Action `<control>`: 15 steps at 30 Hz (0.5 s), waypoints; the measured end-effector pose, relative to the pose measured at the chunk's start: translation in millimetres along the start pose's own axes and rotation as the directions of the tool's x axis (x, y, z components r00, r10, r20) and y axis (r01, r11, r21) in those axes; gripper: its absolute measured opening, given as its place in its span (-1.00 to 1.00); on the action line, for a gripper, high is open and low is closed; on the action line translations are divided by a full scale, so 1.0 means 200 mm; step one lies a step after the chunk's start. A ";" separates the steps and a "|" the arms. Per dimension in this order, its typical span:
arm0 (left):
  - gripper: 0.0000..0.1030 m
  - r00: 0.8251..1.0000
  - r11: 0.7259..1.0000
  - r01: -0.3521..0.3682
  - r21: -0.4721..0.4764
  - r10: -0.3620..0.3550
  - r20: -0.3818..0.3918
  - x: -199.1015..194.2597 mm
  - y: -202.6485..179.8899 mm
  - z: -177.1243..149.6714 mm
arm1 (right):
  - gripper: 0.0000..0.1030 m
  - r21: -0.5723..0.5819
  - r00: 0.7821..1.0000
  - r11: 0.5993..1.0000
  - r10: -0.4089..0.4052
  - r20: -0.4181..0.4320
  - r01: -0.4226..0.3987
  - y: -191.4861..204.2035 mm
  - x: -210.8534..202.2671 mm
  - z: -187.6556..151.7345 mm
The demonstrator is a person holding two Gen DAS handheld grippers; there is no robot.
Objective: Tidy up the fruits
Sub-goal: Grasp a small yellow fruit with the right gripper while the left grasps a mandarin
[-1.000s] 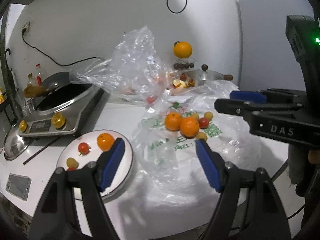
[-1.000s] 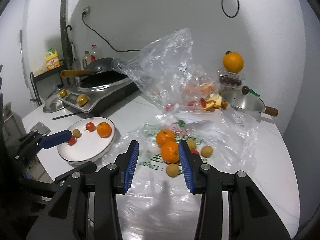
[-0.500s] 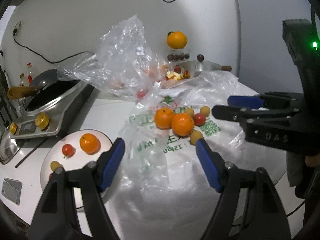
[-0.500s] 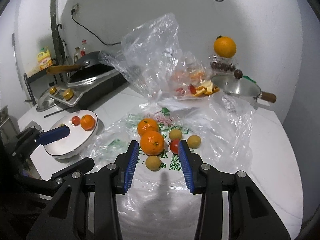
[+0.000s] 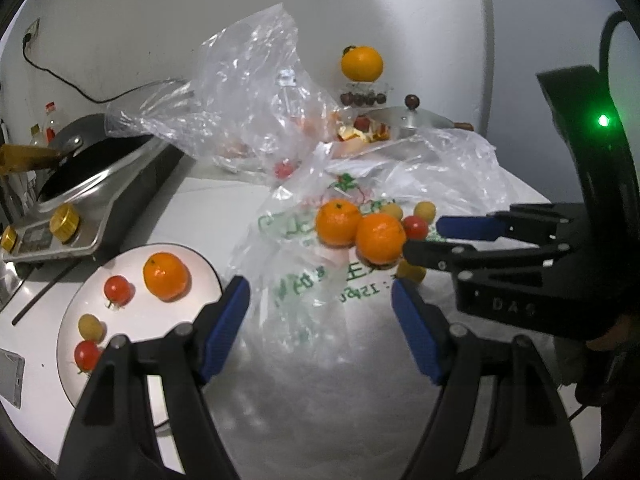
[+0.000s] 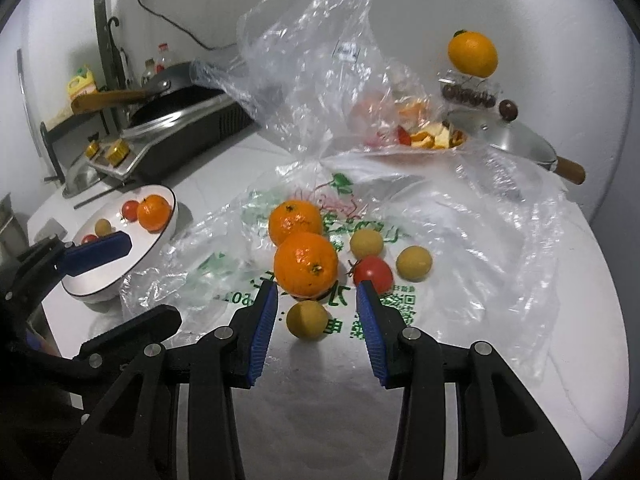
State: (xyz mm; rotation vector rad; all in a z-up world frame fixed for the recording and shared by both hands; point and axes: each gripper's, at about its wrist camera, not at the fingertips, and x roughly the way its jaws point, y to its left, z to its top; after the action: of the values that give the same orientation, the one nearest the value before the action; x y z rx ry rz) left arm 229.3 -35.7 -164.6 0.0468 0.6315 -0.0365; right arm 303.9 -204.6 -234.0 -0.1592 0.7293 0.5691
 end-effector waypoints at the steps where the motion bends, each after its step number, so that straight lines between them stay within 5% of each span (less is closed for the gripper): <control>1: 0.45 1.000 1.000 0.000 -0.005 0.000 0.001 0.00 0.01 0.00 | -0.16 -0.003 1.000 1.000 0.001 -0.009 -0.001 0.01 0.01 0.00; 9: 0.45 1.000 1.000 0.002 -0.020 -0.003 -0.004 0.02 0.04 -0.01 | -0.17 -0.010 0.997 1.000 0.005 -0.079 -0.006 0.03 0.11 -0.03; 15: 0.45 1.000 1.000 -0.007 -0.019 0.007 -0.003 0.02 0.05 0.00 | -0.46 -0.028 0.995 1.000 0.008 -0.099 -0.011 0.05 0.14 -0.03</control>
State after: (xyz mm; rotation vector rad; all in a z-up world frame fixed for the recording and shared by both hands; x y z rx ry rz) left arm 232.8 -25.5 -165.7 0.0309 0.6342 -0.0236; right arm 311.6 -186.9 -257.0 -0.2119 0.8185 0.5839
